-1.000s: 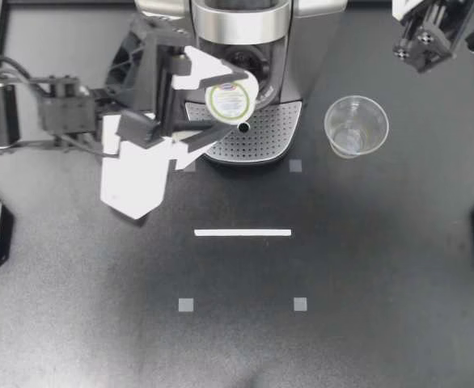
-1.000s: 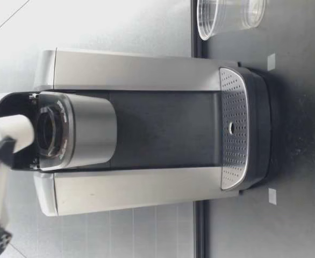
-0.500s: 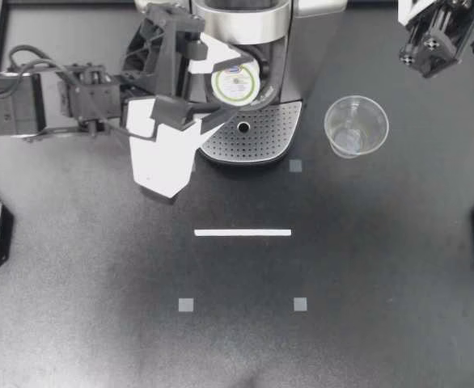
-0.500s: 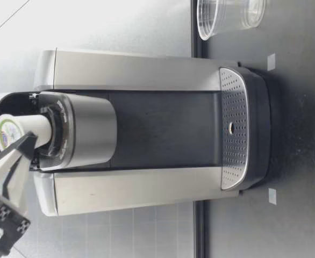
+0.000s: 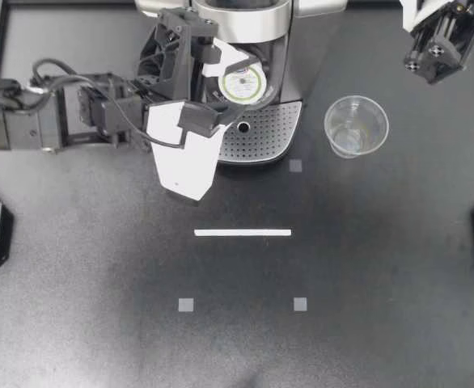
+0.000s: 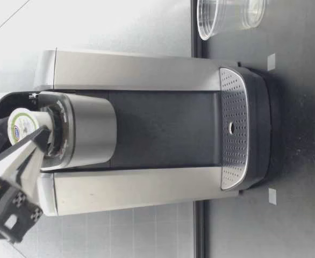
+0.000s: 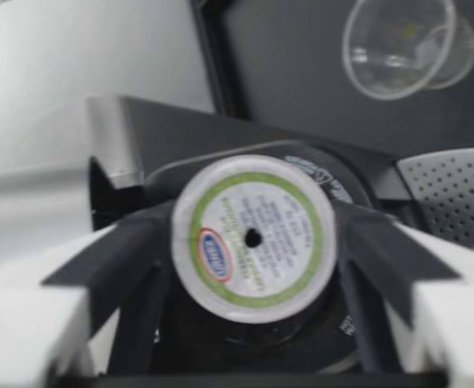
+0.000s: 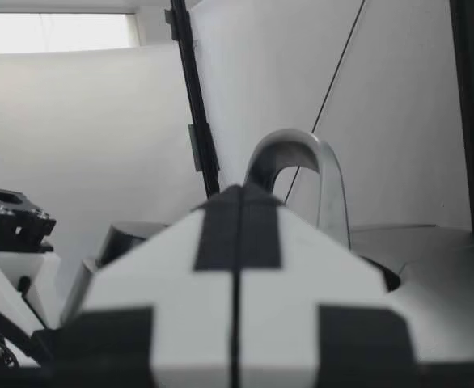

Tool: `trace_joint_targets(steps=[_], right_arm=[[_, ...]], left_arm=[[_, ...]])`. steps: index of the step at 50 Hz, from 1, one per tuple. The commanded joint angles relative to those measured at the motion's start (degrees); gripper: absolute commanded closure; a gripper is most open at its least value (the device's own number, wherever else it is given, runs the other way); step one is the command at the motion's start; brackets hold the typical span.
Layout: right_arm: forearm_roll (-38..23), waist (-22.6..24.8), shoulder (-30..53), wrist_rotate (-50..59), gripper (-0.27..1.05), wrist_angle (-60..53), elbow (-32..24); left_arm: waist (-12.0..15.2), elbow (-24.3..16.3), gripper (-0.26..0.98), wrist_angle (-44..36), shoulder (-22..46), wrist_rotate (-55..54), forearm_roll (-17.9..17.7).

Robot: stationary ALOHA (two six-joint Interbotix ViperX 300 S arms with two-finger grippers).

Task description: Place the coffee capsule inside the capsule container, then place the cup onto the center of the cup tray, then push the 'Hot Water' and 'Travel Mug' buttons.

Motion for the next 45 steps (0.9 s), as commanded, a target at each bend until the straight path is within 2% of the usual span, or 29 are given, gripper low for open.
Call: trace_joint_targets(steps=[1,6,10,23,35,45], right_arm=[[-0.1,0.3,-0.9,-0.1,0.78,-0.6,-0.5],[-0.1,0.4,-0.9,-0.1,0.78,-0.6,-0.3],[0.0,0.4,-0.9,-0.1,0.78,-0.6,-0.3],[-0.1,0.3,-0.8,0.1,0.78,-0.6,-0.3],[-0.1,0.4,-1.0,0.7,0.78,-0.6,-0.3],[-0.1,0.4,-1.1,1.2,0.78,-0.6,-0.2]], left_arm=[[1.4,-1.7,0.02,1.1,-0.6,-3.7,4.2],[1.1,-1.5,0.03,1.0,-1.1,-7.0,7.0],[0.4,-1.6,0.03,0.7,-1.6,-8.2,7.8],[-1.3,-0.8,0.03,0.7,-2.8,-9.0,7.9],[-1.4,-0.3,0.01,1.1,-2.6,-10.4,7.9],[-2.6,0.2,-0.03,1.2,-2.5,-10.7,7.9]])
